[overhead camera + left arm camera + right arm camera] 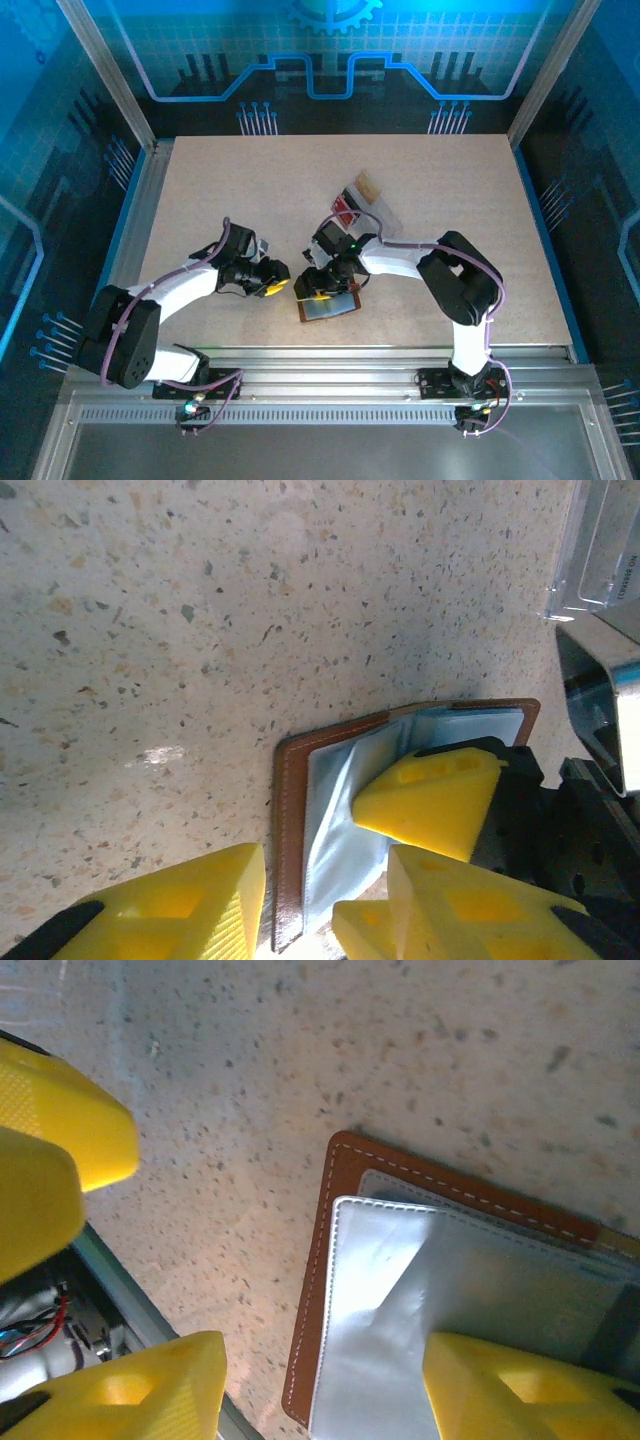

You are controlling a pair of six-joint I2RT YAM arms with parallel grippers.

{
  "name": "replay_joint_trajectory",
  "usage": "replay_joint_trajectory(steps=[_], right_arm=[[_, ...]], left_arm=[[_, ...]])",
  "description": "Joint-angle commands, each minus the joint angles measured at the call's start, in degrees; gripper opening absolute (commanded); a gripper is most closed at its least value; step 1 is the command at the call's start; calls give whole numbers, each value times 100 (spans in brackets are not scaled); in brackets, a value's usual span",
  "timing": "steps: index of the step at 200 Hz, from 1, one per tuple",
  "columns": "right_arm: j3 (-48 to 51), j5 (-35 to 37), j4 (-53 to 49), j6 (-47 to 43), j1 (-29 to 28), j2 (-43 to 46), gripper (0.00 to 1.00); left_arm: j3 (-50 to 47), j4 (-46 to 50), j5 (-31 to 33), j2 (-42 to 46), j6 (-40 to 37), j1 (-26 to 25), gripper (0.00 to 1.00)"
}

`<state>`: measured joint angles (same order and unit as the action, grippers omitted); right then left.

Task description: Put the credit cards into the card holder

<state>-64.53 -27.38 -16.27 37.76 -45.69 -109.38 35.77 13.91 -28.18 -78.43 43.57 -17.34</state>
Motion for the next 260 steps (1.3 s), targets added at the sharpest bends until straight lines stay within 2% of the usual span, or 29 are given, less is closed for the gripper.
replay_joint_trajectory(steps=[1, 31, 78, 153, 241, 260], right_arm=[[99, -110, 101, 19, -43, -232, 57], [80, -82, -141, -136, 29, 80, 60], [-455, 345, -1182, -615, 117, 302, 62], [-818, 420, -1658, -899, 204, 400, 63], [-1314, 1330, -2517, -1261, 260, 512, 63], [-1407, 1753, -2712, -1286, 308, 629, 63]], left_arm=[[8, 210, -233, 65, -24, 36, 37], [44, 200, -257, 13, -33, 38, 37], [123, 155, -310, -59, -13, 37, 37], [211, 253, -300, -49, -54, 38, 38], [281, 278, -284, -67, -66, 38, 39], [314, 321, -268, -34, -76, 38, 39]])
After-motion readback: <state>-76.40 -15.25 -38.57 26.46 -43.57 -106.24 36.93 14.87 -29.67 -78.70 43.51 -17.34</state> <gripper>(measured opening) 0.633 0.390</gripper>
